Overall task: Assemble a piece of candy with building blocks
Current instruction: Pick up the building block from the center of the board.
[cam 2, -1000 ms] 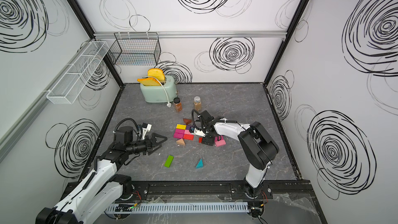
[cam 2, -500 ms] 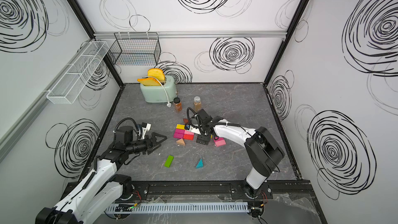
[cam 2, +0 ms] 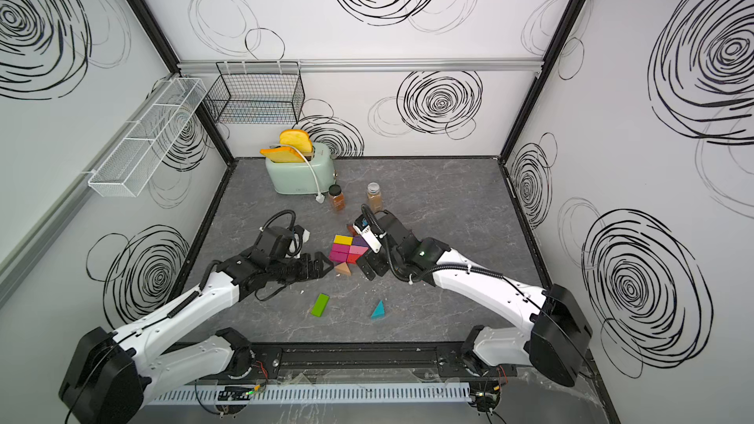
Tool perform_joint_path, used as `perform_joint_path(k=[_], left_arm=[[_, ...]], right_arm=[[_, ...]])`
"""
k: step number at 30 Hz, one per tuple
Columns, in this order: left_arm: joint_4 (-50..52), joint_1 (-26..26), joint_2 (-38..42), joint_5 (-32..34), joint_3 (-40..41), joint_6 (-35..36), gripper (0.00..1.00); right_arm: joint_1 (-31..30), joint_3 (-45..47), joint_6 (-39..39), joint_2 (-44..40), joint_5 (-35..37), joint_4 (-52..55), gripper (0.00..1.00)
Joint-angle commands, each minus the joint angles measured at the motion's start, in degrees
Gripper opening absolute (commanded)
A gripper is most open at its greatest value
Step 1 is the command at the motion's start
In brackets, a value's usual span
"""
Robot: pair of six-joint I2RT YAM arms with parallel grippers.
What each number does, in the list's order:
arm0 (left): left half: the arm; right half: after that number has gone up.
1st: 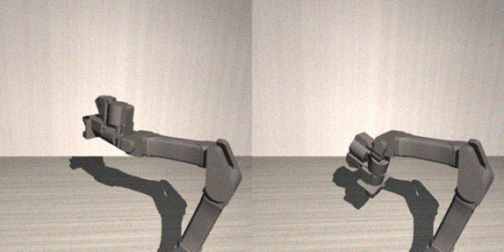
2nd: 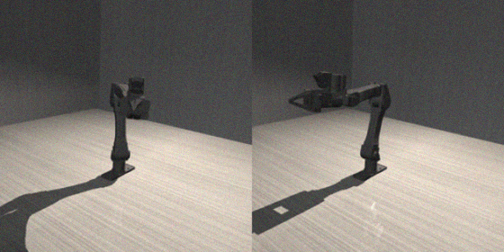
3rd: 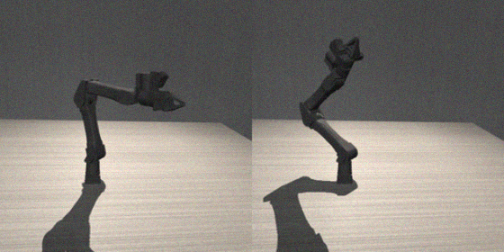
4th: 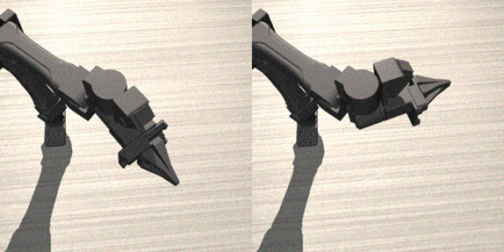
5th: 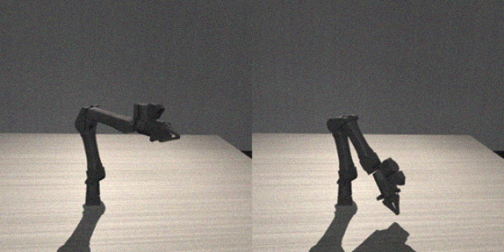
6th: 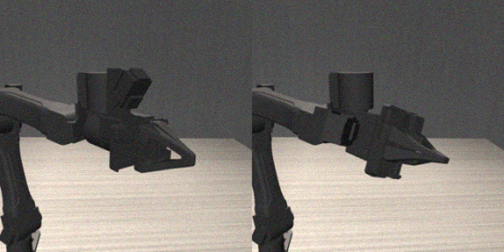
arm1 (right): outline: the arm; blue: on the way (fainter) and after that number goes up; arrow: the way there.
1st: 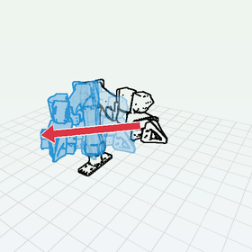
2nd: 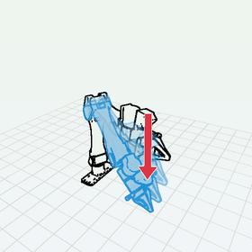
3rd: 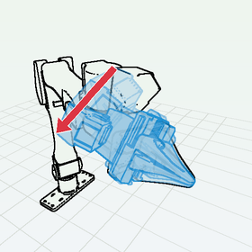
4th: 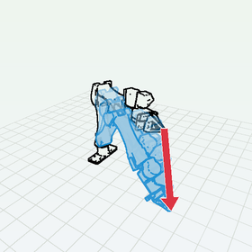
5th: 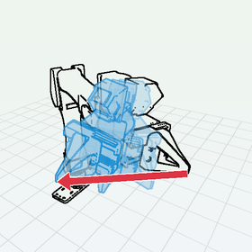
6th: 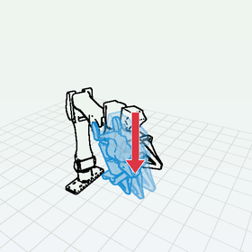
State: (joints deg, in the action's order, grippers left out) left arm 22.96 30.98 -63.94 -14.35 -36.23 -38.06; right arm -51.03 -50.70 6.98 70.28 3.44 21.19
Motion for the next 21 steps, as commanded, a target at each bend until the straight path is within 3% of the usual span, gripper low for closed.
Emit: perform_joint_path(k=[1,7,12,15,21], left_arm=[[6.89,5.04,-3.70,10.15,-1.03,1.57,0.98],[8.86,12.18,-7.83,16.43,-1.55,-0.77,1.00],[10.20,16.08,-11.34,19.25,-1.65,-1.88,0.92],[10.09,17.40,-12.81,19.65,-1.61,-2.18,0.83],[10.47,19.75,-14.83,20.11,-2.15,-2.63,0.51]], right_arm=[[1.20,3.65,8.71,-5.48,-1.78,-3.56,0.99],[4.88,7.14,8.20,-8.81,-6.37,-3.38,0.99],[6.85,10.70,8.40,-9.75,-9.35,-5.37,0.99],[7.81,12.17,8.20,-11.17,-9.69,-6.66,0.99],[12.46,12.46,5.20,-14.29,-10.14,-5.91,0.99]])
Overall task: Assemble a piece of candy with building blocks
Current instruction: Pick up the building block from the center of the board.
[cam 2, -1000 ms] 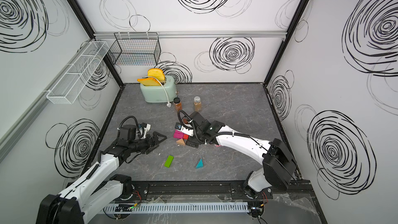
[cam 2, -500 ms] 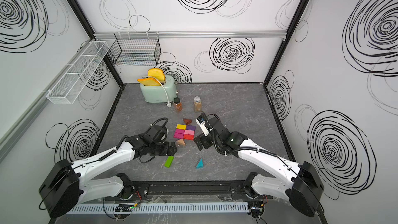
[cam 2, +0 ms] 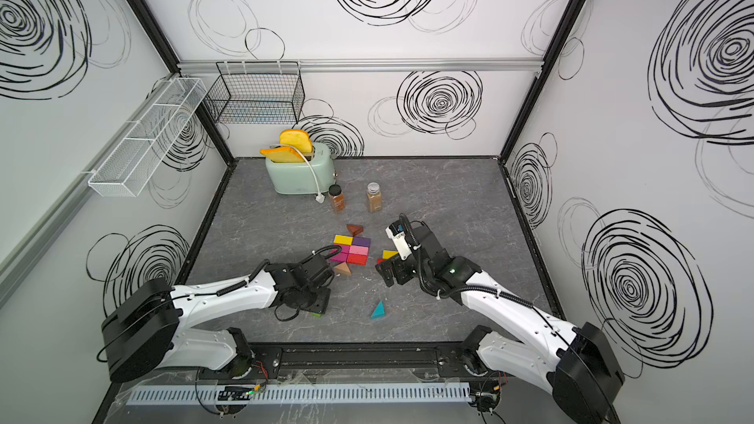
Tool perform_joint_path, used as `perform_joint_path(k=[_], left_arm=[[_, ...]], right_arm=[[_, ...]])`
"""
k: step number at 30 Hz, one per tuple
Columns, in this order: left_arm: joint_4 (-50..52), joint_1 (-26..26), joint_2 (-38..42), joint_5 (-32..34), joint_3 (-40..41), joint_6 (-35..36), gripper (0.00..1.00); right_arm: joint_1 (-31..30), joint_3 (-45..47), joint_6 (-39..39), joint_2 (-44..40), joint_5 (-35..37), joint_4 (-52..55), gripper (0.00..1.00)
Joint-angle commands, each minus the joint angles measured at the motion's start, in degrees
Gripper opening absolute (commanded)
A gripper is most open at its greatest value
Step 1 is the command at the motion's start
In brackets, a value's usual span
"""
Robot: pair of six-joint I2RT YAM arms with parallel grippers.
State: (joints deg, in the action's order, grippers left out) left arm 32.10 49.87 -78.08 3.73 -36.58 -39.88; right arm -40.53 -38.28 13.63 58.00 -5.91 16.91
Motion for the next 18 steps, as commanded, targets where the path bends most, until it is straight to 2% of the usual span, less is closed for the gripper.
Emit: perform_joint_path(k=[1,4,6,9,14,18], left_arm=[[1.48,1.12,-0.88,2.08,-1.75,-0.90,0.47],[1.02,1.64,-1.29,2.01,-1.16,-0.99,0.36],[0.60,1.80,-1.49,1.50,-0.99,-0.86,0.16],[1.29,3.18,-0.83,1.24,-3.06,-0.24,0.05],[0.98,9.15,-0.59,1.47,-11.91,7.09,0.00],[-1.34,10.76,-5.57,2.81,-19.95,14.93,0.00]], right_arm=[[2.97,-0.08,-2.02,-2.58,-0.94,-1.39,0.99],[5.71,-0.47,-3.39,-3.82,-1.90,-1.11,0.99],[7.59,-1.03,-4.03,-3.94,-2.94,-0.98,0.99],[9.35,-1.44,-4.26,-4.10,-3.62,-0.90,0.99],[13.84,-0.23,-1.85,-4.65,-7.17,-1.56,0.99],[18.71,0.52,-0.89,-6.02,-8.50,-0.80,0.99]])
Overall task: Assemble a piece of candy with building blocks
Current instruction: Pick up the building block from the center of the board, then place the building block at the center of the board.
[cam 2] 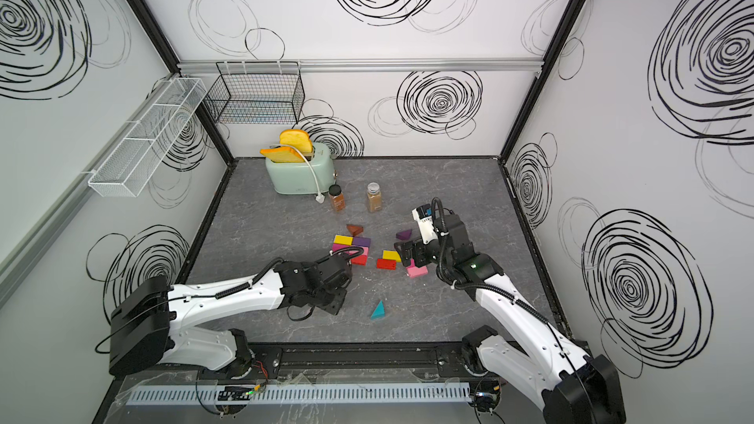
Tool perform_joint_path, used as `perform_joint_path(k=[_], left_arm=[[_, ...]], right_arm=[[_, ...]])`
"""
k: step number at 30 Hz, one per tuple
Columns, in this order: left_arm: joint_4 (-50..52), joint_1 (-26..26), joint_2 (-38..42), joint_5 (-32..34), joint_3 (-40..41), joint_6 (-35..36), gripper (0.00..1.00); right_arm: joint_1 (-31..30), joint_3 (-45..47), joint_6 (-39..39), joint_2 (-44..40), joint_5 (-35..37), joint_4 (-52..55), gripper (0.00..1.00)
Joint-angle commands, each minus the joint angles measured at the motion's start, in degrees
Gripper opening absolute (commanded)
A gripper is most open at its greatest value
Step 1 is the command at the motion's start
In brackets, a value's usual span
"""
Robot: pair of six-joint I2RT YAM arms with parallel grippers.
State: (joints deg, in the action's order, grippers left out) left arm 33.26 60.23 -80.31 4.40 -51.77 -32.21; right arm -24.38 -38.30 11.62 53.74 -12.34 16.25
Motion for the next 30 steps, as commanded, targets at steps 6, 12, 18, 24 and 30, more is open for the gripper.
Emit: perform_joint_path(k=[6,12,18,24,30], left_arm=[[-6.97,1.33,-15.22,2.38,-15.03,19.35,0.00],[-7.04,3.05,-25.51,6.67,-23.22,29.00,0.00],[-7.30,3.18,-31.43,6.33,-27.56,36.95,0.00],[-8.64,3.36,-34.24,5.80,-27.47,44.87,0.02],[-9.32,2.87,-34.93,4.39,-28.10,49.11,0.11]], right_arm=[[15.90,-0.16,2.23,-3.94,-8.43,-1.97,0.99],[29.78,2.92,4.84,-6.49,-20.73,-5.19,0.99],[33.06,4.36,5.87,-5.95,-24.25,-7.36,0.99],[33.74,5.68,5.96,-4.93,-26.07,-8.98,0.99],[33.83,6.09,5.79,-3.96,-25.98,-9.66,0.99]])
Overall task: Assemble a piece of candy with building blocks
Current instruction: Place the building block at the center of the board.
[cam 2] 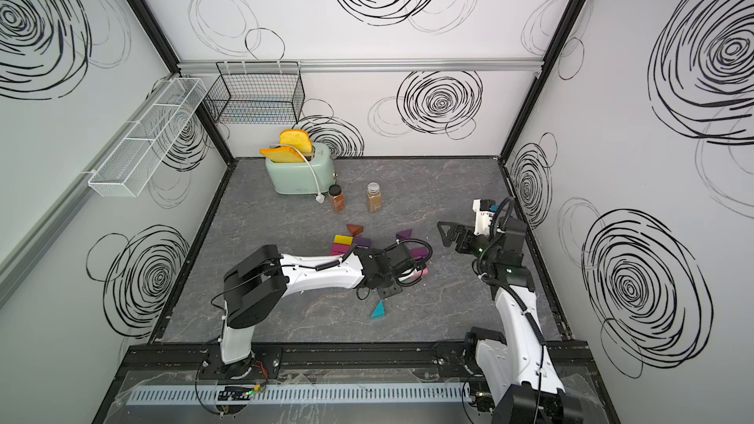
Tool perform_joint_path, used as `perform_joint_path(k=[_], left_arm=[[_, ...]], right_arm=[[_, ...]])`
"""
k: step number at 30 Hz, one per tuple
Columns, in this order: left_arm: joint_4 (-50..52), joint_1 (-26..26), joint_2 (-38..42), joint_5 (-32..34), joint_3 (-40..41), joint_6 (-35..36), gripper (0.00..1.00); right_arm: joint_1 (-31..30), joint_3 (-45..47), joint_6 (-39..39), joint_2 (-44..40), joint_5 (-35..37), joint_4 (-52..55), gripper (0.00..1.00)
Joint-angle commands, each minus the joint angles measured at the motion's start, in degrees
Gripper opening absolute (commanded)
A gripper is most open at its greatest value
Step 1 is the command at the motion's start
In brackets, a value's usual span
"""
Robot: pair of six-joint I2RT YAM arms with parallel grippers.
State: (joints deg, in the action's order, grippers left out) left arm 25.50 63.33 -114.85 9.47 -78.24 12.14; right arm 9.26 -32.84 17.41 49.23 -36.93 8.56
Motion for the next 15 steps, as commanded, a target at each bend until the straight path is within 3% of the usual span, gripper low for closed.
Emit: perform_joint_path(k=[1,6,9,11,15], left_arm=[[-1.63,-0.30,-0.61,-0.38,-1.86,4.94,0.13],[-0.92,-0.40,-1.87,-0.42,-3.13,4.42,0.22],[-0.63,-0.26,-1.92,-0.30,-3.57,4.29,0.37],[-0.54,-0.29,-1.70,-0.42,-3.65,3.99,0.38],[-0.80,-0.40,-0.84,-0.97,-3.47,3.87,0.50]], right_arm=[[0.24,0.71,-0.08,0.75,-1.31,-2.06,0.99],[0.41,0.65,-0.39,1.07,-0.94,-2.24,0.99],[0.33,0.67,-0.80,1.52,-0.61,-2.05,0.99],[0.52,0.67,-0.89,1.57,-0.43,-2.05,0.99],[0.59,0.67,-1.14,1.56,0.14,-1.83,0.99]])
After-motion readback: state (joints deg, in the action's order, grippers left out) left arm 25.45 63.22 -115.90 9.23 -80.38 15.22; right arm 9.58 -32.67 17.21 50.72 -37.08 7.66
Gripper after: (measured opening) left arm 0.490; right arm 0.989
